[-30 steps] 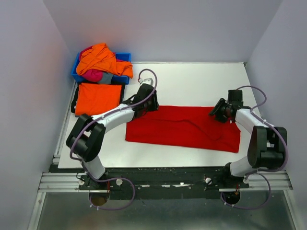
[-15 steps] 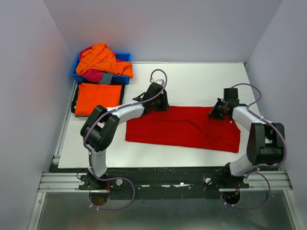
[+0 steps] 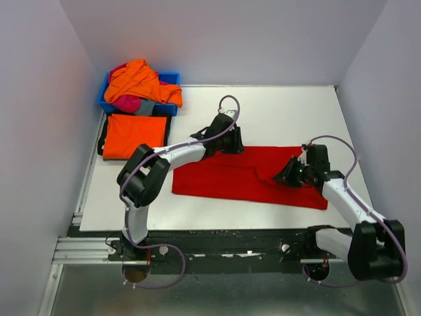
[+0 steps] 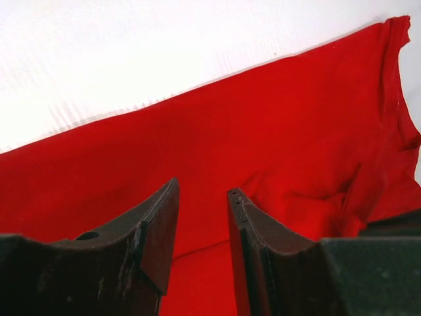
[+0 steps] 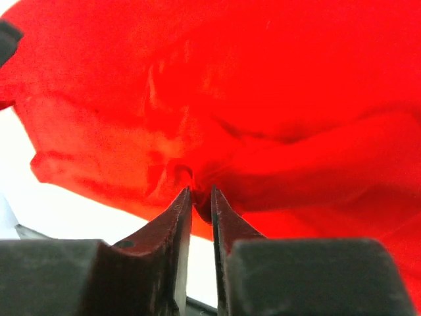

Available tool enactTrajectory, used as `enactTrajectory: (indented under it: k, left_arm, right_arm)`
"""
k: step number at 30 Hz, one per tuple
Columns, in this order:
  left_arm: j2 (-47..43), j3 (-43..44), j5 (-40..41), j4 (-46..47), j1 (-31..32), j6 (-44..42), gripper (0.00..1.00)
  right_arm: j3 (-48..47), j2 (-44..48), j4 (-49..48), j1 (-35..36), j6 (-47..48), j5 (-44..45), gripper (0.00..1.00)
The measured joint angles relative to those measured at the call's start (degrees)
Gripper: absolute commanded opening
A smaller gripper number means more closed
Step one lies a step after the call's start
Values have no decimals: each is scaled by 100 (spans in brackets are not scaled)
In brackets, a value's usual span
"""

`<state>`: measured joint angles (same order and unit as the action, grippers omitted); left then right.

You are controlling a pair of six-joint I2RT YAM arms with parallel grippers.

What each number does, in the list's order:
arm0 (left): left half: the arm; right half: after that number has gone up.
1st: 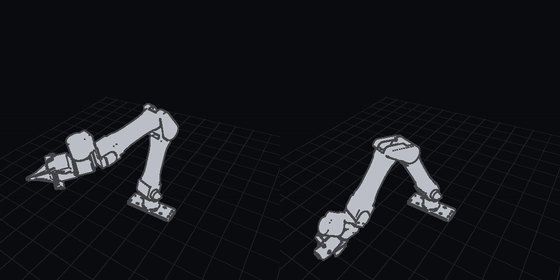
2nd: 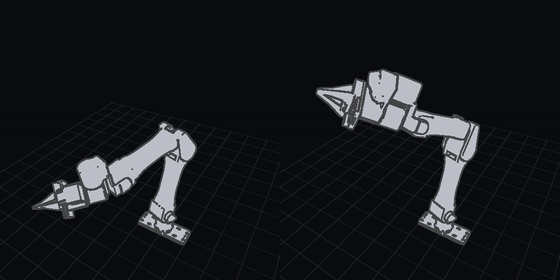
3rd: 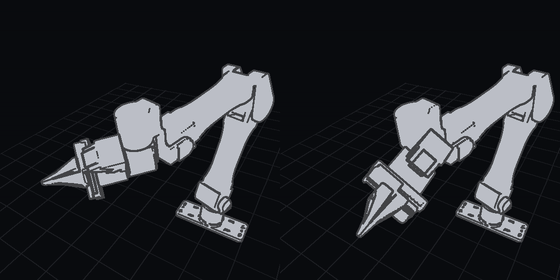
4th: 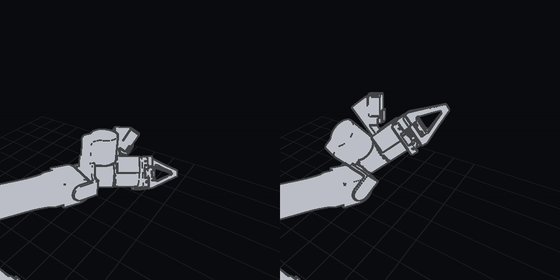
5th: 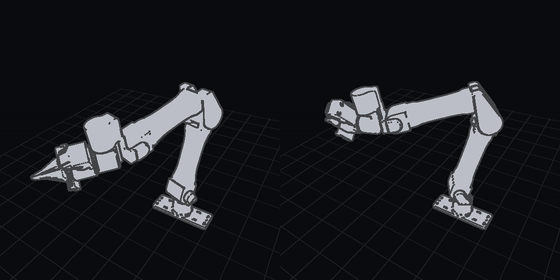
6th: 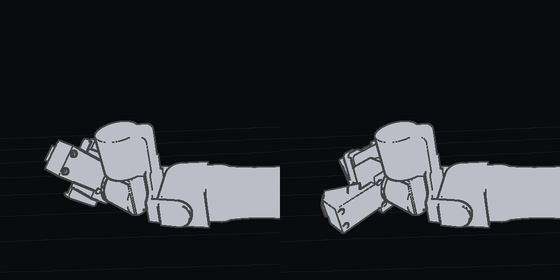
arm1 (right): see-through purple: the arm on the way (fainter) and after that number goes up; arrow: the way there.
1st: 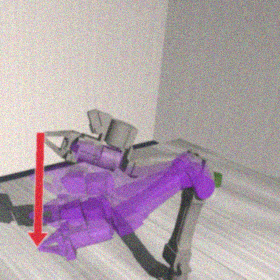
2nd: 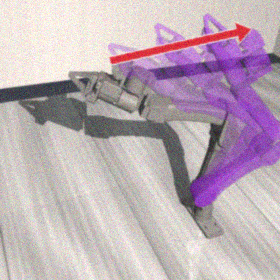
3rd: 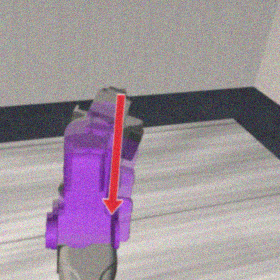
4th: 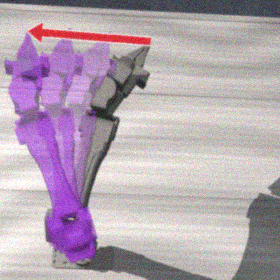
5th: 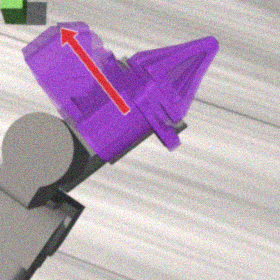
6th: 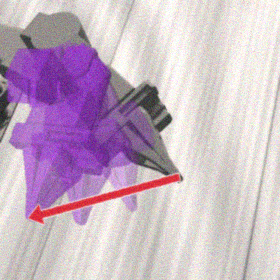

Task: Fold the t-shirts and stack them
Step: Fold the other side of the tshirt into a rectangle

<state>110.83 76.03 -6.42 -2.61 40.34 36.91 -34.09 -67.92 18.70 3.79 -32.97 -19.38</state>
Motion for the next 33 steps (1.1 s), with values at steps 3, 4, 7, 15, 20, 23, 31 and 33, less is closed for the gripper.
enactTrajectory:
  k: [3,4,7,15,20,23,31,33]
  left_arm:
    - [42,35,-79,9,55,0,49]
    - [52,37,-111,9,96,0,49]
    - [87,52,-251,57,160,0,49]
    - [127,98,-695,326,492,-7,49]
    - [-22,-197,-804,457,796,-15,49]
    - [-310,-682,-863,511,990,33,49]
    - [-476,-898,-885,149,1513,-282,52]
    - [-476,-824,-885,-26,1591,-437,53]
  right_arm:
    - [422,702,170,127,-190,-341,53]
    - [494,938,243,153,-262,-448,59]
    - [470,1650,614,190,-315,-511,63]
    - [-748,1668,1329,190,-170,966,55]
    - [-870,813,1362,190,-164,1967,49]
    - [-870,310,1283,188,-170,2210,48]
    - [-708,-391,1119,188,-267,2151,43]
    - [-535,-339,1119,188,-352,1991,43]
